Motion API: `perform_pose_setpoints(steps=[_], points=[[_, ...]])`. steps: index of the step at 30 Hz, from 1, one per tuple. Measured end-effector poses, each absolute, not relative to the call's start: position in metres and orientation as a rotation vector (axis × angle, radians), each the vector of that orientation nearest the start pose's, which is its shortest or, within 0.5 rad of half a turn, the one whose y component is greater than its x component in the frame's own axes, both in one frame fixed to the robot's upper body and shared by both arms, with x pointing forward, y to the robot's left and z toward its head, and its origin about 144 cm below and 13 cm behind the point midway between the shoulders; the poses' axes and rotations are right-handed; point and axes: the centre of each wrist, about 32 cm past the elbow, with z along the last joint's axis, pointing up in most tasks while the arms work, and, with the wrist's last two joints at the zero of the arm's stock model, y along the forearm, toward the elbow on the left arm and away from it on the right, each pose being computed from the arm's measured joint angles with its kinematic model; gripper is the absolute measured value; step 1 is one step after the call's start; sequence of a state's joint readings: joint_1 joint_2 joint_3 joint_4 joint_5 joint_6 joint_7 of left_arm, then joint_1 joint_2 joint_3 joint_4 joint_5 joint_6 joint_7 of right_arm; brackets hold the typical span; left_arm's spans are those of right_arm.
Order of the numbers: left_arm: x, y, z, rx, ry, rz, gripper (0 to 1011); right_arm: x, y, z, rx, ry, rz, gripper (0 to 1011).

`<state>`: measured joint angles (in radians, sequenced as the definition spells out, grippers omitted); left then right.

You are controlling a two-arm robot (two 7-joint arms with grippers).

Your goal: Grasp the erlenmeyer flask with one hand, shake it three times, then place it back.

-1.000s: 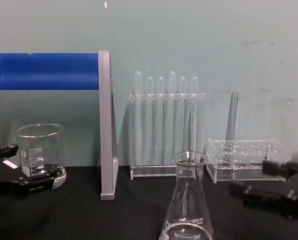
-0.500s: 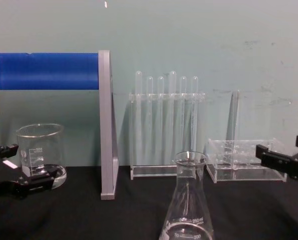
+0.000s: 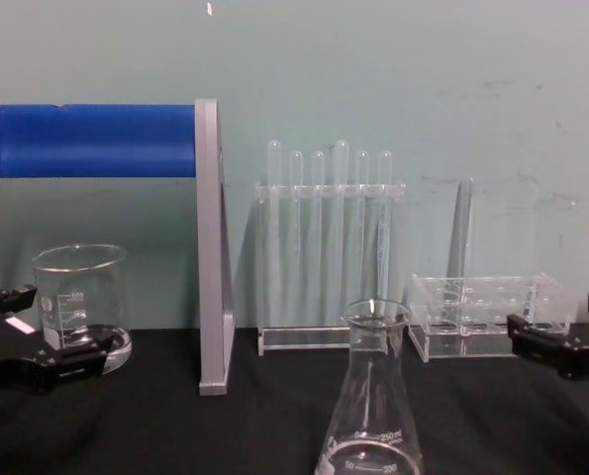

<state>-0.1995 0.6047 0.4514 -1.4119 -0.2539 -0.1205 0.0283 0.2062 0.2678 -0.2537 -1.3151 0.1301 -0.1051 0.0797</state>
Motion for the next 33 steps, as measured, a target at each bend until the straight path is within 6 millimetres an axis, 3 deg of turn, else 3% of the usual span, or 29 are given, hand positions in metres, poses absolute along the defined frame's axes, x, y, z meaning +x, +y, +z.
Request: perform_pose_setpoints(steps=[33], points=[[0.4886,0.3097,1.1398,0.304,-0.285,1.248,1002,0.5101,-0.249,1.1229,-0.136,-0.143,-1.301,1000]])
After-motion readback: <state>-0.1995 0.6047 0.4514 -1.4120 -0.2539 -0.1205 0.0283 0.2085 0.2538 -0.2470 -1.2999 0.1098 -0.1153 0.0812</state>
